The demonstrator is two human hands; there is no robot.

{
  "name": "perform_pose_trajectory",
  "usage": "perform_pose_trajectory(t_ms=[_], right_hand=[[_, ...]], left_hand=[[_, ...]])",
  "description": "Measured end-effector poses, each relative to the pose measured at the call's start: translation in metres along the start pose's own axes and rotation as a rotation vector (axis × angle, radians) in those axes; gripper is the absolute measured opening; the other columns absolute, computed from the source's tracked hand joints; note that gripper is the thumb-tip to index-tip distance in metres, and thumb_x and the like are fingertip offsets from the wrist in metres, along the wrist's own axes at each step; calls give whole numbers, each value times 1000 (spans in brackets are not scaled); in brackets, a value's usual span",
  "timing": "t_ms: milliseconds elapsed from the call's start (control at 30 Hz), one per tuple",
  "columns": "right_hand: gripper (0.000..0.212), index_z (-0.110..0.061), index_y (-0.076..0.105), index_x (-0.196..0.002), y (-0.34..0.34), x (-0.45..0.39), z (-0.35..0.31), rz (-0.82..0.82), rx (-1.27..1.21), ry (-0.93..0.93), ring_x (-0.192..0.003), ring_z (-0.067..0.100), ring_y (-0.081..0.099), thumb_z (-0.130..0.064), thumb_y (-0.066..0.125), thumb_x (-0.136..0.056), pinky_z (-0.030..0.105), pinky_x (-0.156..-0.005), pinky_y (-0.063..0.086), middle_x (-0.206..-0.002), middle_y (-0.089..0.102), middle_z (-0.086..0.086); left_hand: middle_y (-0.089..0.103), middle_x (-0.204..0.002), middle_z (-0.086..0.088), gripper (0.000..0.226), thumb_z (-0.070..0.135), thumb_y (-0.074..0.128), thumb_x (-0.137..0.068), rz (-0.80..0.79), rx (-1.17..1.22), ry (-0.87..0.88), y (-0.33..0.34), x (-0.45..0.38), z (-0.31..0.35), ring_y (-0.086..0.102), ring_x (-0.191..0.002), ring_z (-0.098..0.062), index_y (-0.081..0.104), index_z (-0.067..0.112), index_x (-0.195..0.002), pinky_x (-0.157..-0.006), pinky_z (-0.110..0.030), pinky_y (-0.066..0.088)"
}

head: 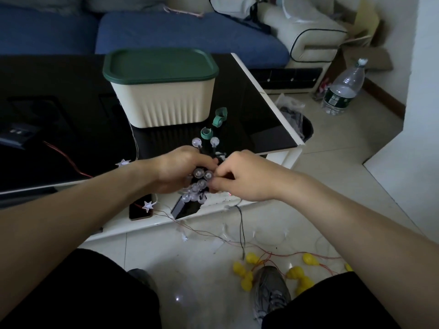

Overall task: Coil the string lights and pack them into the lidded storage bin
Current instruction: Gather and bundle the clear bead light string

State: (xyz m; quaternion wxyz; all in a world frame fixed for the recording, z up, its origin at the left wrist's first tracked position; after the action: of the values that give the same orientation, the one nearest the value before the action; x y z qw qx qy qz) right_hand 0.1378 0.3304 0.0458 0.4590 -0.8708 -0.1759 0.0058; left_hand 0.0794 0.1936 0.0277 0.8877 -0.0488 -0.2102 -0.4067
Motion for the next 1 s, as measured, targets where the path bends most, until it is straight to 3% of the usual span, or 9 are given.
perform_pose_trajectory(t_ms=[200, 267, 367, 500, 633, 733, 833, 900, 1000], right_hand=[[27, -19, 74, -63, -16, -1, 13, 359, -106, 7, -46, 0, 51, -39, 88, -73, 13, -48, 38, -46, 56, -15], [33, -17, 73, -64, -20, -1, 21, 405, -132, 37, -46, -1, 51, -44, 93, -63, 12, -49, 37, -47, 57, -16], [32, -19, 71, -66, -20, -2, 33, 341, -194, 50, -47, 0, 48, -42, 93, -62, 13, -51, 37, -50, 57, -14], [17, -19, 75, -74, -17, -3, 45, 243, -249, 1, -59, -1, 59, -30, 88, -73, 11, -60, 44, -64, 67, -13], [14, -17, 76, -79, -16, -3, 53, 243, -241, 13, -63, -1, 62, -30, 83, -80, 11, -63, 45, -72, 73, -5], [25, -15, 75, -74, -19, -3, 59, 293, -235, 64, -58, 9, 53, -38, 79, -82, 22, -60, 43, -67, 68, 14], [29, -11, 76, -78, -25, 0, 60, 332, -258, 101, -48, 2, 46, -39, 74, -87, 14, -54, 39, -56, 60, 0], [37, -7, 77, -79, -28, 1, 60, 350, -238, 132, -44, 3, 43, -42, 71, -90, 12, -51, 36, -49, 54, -8], [55, -1, 71, -76, -28, 4, 67, 227, -214, 246, -50, 14, 46, -52, 59, -94, 19, -56, 41, -52, 53, 2]], left_hand=[[70, -74, -20, 45, 16, 32, -98, -131, -14, -96, 4, 3, 5, 60, -51, -21, 63, -12, -81, -43, -17, 44], [65, -60, -16, 44, 18, 30, -101, -150, -12, -107, 6, 4, 6, 53, -39, -17, 58, -9, -79, -36, -12, 38], [50, -42, -8, 41, 20, 35, -101, -142, -98, -100, 8, 5, 8, 40, -28, -10, 52, -1, -71, -32, -10, 31], [43, -46, -12, 40, 29, 53, -92, -167, -179, -103, 0, 3, 1, 34, -36, -17, 58, -1, -66, -44, -26, 21], [48, -53, -13, 27, 19, 48, -96, -206, -90, -117, 0, 1, -5, 44, -40, -17, 59, 2, -78, -45, -23, 39], [59, -58, -14, 25, 21, 47, -92, -193, -7, -120, -1, -1, -6, 58, -49, -25, 50, 6, -74, -58, -30, 49], [67, -63, -14, 23, 24, 47, -87, -149, 126, -85, -3, -3, -3, 69, -61, -30, 49, 8, -71, -71, -36, 49], [63, -58, -11, 21, 25, 49, -86, -110, 182, -50, -6, -6, -2, 67, -58, -28, 50, 10, -71, -66, -33, 52], [49, -50, -5, 22, 24, 48, -90, -55, 244, -14, -11, -9, 0, 50, -42, -21, 50, 12, -71, -48, -26, 45]])
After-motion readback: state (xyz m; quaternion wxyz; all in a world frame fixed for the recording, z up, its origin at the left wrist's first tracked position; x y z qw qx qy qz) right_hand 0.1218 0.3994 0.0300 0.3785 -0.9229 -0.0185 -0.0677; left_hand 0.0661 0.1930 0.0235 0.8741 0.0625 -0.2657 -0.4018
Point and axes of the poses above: each hand's wrist, its own x-axis away from the middle knuckle, its own y-axis out of the palm, z = x × y, the point moved 2 cm from there along -x, towards the middle knuckle
